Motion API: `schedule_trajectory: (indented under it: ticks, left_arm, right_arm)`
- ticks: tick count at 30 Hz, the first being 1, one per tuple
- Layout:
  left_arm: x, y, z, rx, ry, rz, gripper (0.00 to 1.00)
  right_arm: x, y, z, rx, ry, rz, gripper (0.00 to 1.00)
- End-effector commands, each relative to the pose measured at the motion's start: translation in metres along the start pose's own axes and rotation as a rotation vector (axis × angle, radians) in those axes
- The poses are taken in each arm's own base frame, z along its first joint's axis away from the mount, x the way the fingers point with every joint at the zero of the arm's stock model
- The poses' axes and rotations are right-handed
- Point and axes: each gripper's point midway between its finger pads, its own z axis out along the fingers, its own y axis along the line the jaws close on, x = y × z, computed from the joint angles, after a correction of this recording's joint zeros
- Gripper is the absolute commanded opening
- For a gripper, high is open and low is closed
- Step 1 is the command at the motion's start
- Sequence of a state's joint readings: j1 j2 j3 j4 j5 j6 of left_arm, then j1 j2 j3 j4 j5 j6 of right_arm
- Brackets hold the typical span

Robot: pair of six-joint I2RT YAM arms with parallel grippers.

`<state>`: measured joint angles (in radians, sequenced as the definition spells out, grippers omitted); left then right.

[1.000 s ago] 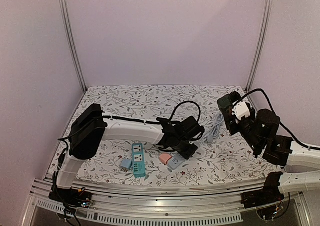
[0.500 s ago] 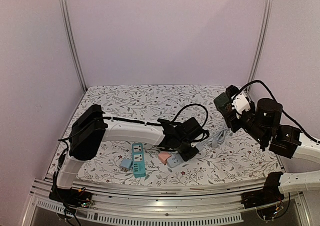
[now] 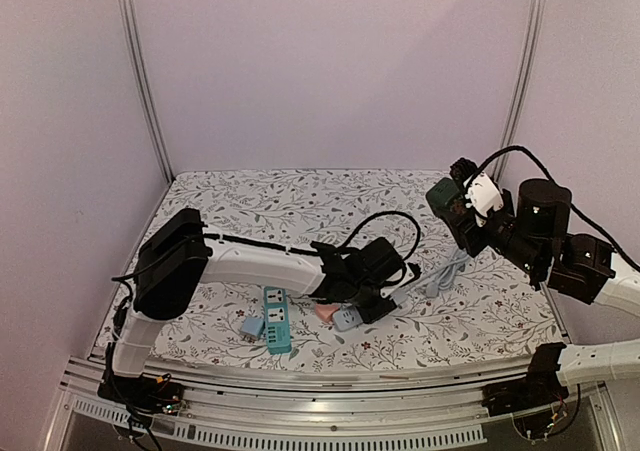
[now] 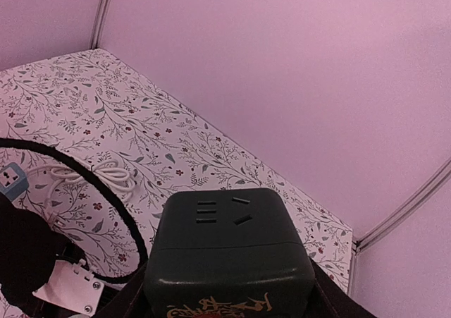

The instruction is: Insert the plug

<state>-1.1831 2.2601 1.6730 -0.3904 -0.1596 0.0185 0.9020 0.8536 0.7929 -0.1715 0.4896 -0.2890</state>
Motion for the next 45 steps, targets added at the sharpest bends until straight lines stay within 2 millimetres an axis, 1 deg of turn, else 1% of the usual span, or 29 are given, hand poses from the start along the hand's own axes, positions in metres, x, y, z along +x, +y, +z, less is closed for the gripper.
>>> schedule_trajectory:
  ticks: [1, 3, 6, 7, 8, 11, 17, 19, 23, 28, 31, 32, 34, 36, 38, 41, 44, 45]
  left_arm:
    - [0.041, -0.021, 0.005, 0.042, 0.078, 0.083, 0.64]
    - [0.038, -0.019, 0.0, 0.032, 0.047, 0.082, 0.78]
    - [0.032, -0.012, -0.009, 0.002, 0.003, 0.073, 0.94]
    - [0.027, -0.01, -0.016, 0.0, -0.021, 0.067, 0.98]
    - [0.024, -0.008, -0.021, -0.006, -0.037, 0.061, 0.99]
    - [0.018, -0.004, -0.034, -0.017, -0.075, 0.052, 0.99]
    - [0.009, -0.003, -0.061, 0.005, -0.156, 0.032, 0.99]
    - [0.004, 0.0, -0.071, -0.002, -0.187, 0.015, 0.99]
    - [0.002, 0.006, -0.092, -0.016, -0.234, -0.012, 0.99]
    - [0.005, 0.014, -0.117, -0.03, -0.299, -0.051, 0.99]
    - [0.011, 0.022, -0.128, -0.063, -0.317, -0.075, 0.99]
    - [0.014, 0.026, -0.131, -0.079, -0.32, -0.095, 0.99]
    - [0.012, 0.031, -0.141, -0.094, -0.362, -0.126, 0.99]
    - [0.016, 0.039, -0.148, -0.121, -0.381, -0.159, 0.99]
    - [0.025, 0.049, -0.154, -0.166, -0.383, -0.198, 0.99]
    - [0.037, 0.071, -0.166, -0.26, -0.396, -0.285, 0.98]
    - [0.053, 0.085, -0.176, -0.286, -0.414, -0.355, 0.98]
    - [0.058, 0.088, -0.178, -0.29, -0.417, -0.374, 0.98]
  right_arm:
    - [-0.007, 0.001, -0.002, -0.03, 0.002, -0.024, 0.0]
    - [-0.008, 0.004, -0.002, -0.05, 0.004, -0.039, 0.0]
    - [-0.01, 0.005, -0.003, -0.066, 0.008, -0.06, 0.0]
    - [-0.01, 0.006, -0.004, -0.072, 0.007, -0.068, 0.0]
    - [-0.011, 0.007, -0.004, -0.078, 0.006, -0.073, 0.0]
    - [-0.014, 0.011, -0.006, -0.108, -0.002, -0.094, 0.0]
    - [-0.02, 0.021, -0.007, -0.176, -0.017, -0.141, 0.0]
    - [-0.02, 0.028, -0.007, -0.217, -0.015, -0.173, 0.0]
    - [-0.016, 0.041, -0.01, -0.302, 0.01, -0.25, 0.0]
    - [-0.009, 0.05, -0.012, -0.35, 0.014, -0.31, 0.0]
    - [-0.007, 0.054, -0.015, -0.379, 0.011, -0.339, 0.0]
    - [-0.005, 0.057, -0.016, -0.398, 0.014, -0.348, 0.0]
    - [-0.001, 0.065, -0.018, -0.445, 0.018, -0.375, 0.0]
    - [0.003, 0.075, -0.02, -0.502, 0.015, -0.417, 0.0]
    - [0.005, 0.079, -0.018, -0.522, 0.009, -0.459, 0.0]
    - [0.004, 0.076, -0.012, -0.505, 0.031, -0.485, 0.0]
    - [0.005, 0.086, -0.012, -0.574, 0.06, -0.506, 0.0]
    - [0.004, 0.096, -0.016, -0.637, 0.049, -0.504, 0.0]
